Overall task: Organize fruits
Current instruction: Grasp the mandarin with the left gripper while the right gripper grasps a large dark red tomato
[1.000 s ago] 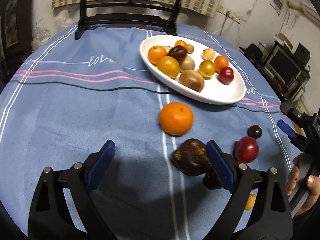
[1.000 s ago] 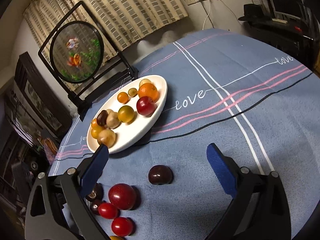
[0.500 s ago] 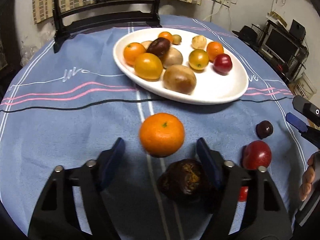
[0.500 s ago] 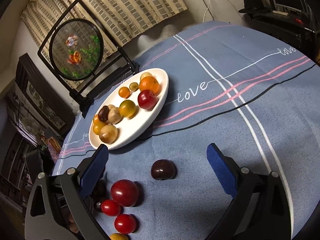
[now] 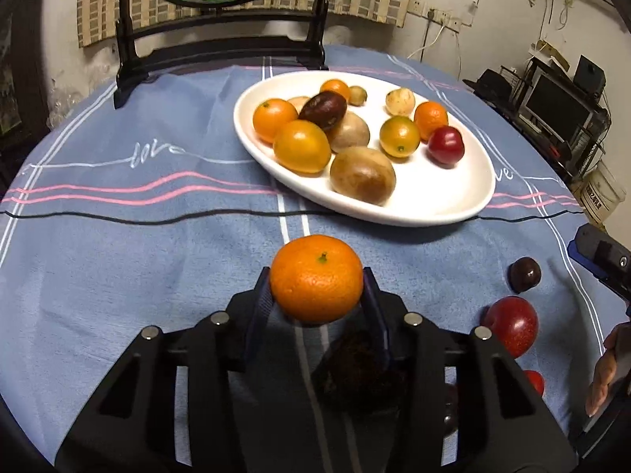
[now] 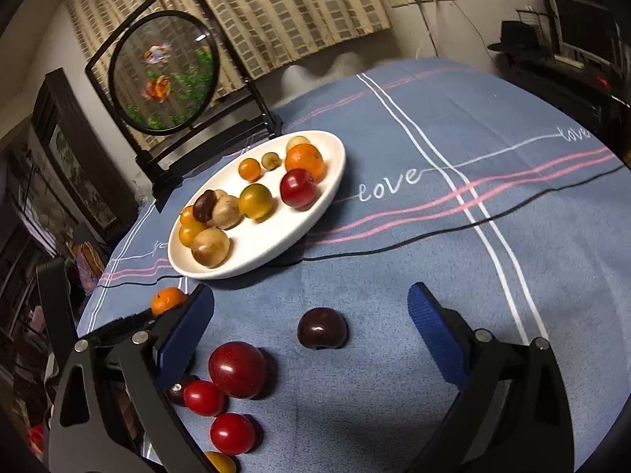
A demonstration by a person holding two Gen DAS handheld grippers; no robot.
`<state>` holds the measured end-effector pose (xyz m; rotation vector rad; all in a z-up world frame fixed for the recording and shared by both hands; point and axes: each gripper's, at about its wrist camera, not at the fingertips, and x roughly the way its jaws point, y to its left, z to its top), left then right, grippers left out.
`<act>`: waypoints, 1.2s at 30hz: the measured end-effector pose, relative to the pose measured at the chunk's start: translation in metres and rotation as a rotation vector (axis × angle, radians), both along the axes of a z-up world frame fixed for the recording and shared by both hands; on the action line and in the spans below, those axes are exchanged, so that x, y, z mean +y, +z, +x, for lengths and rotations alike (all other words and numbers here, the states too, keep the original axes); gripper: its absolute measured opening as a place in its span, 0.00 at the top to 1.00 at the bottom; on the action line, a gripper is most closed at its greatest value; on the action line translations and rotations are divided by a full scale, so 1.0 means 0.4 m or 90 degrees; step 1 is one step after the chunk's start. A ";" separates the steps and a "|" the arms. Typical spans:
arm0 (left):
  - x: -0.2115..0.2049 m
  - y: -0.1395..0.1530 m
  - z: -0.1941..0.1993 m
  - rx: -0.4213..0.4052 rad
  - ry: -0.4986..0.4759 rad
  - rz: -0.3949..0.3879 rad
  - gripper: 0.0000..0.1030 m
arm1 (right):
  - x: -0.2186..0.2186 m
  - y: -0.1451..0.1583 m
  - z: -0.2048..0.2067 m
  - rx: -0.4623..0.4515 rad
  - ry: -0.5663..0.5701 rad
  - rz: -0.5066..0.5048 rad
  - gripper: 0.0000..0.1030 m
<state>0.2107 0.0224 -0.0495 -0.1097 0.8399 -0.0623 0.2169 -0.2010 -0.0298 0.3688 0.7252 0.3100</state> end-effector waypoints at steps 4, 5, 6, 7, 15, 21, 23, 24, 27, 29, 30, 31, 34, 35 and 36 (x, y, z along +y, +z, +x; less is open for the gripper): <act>-0.005 0.014 -0.013 -0.011 -0.013 0.007 0.56 | 0.027 -0.004 -0.001 0.035 0.033 -0.007 0.04; -0.007 0.017 -0.015 -0.012 -0.017 0.009 0.56 | 0.043 0.001 -0.007 0.034 0.045 -0.022 0.04; -0.006 0.020 -0.017 -0.014 -0.019 0.010 0.56 | 0.058 0.006 -0.013 0.031 0.058 -0.031 0.04; -0.004 0.024 -0.019 -0.016 -0.020 0.008 0.56 | 0.079 0.012 -0.026 0.025 0.083 -0.046 0.04; 0.031 0.050 -0.030 -0.028 -0.007 -0.019 0.56 | 0.166 -0.029 -0.030 0.092 0.132 -0.127 0.27; 0.024 0.056 -0.035 -0.031 -0.015 -0.015 0.56 | 0.199 -0.049 -0.005 0.124 0.131 -0.143 0.38; 0.024 0.055 -0.034 -0.029 -0.016 -0.017 0.56 | 0.204 -0.050 0.000 0.128 0.132 -0.139 0.49; 0.024 0.055 -0.034 -0.028 -0.015 -0.018 0.56 | 0.205 -0.049 0.004 0.131 0.127 -0.143 0.52; 0.027 0.052 -0.030 -0.025 -0.012 -0.018 0.56 | 0.211 -0.052 0.008 0.127 0.128 -0.143 0.58; 0.026 0.049 -0.027 -0.020 -0.013 -0.017 0.56 | 0.211 -0.053 0.006 0.123 0.129 -0.142 0.58; 0.026 0.048 -0.027 -0.019 -0.014 -0.016 0.56 | 0.208 -0.055 0.009 0.124 0.130 -0.135 0.58; 0.025 0.047 -0.027 -0.018 -0.015 -0.015 0.56 | 0.200 -0.054 0.010 0.126 0.129 -0.126 0.58; 0.024 0.044 -0.026 -0.015 -0.016 -0.014 0.56 | 0.176 -0.038 0.009 0.112 0.117 -0.092 0.58; 0.024 0.043 -0.026 -0.014 -0.015 -0.015 0.56 | 0.166 -0.029 0.007 0.104 0.114 -0.082 0.58; 0.025 0.043 -0.026 -0.013 -0.015 -0.017 0.56 | 0.155 -0.014 0.005 0.094 0.111 -0.067 0.58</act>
